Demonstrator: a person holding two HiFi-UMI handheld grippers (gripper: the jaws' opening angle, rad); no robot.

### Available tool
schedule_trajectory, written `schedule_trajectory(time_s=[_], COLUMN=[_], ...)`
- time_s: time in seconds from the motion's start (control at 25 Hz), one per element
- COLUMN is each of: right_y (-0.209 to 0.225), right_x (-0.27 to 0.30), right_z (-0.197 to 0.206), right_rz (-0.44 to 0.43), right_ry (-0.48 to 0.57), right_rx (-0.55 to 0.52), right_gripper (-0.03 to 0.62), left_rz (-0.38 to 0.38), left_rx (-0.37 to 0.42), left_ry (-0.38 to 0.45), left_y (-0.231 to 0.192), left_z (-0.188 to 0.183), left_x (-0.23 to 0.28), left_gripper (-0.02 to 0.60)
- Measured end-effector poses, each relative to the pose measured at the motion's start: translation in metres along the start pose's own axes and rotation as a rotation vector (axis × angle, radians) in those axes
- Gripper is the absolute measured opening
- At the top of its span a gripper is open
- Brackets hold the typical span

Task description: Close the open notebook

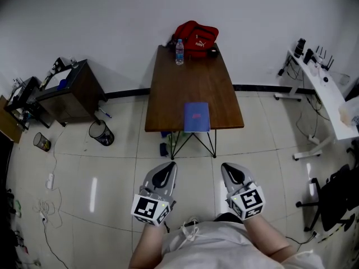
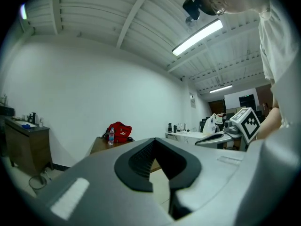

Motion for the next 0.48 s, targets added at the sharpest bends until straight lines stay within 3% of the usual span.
schedule_trajectory(time_s=[0.48], right_y=[-0.011], right_x=[-0.001], right_z=[0.003], right_rz=[-0.009], right_ry=[0.010], right_rx=[-0.002], right_gripper=[0.002], left_rz=[0.041], left_rx=[-0.022], left_ry=[-0.041], left_y=[0.005], left_z=[0.014], left_x=[-0.007], left_gripper=[0.006])
Point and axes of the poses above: the fingertips, and each gripper's own axes: x forward along the fingers, y to its right, z out of its underside, the point moved 2 cm from there along -x, backward along the fingers, and after that the axes turned 4 degrees about -z, right-handed, at the moved point
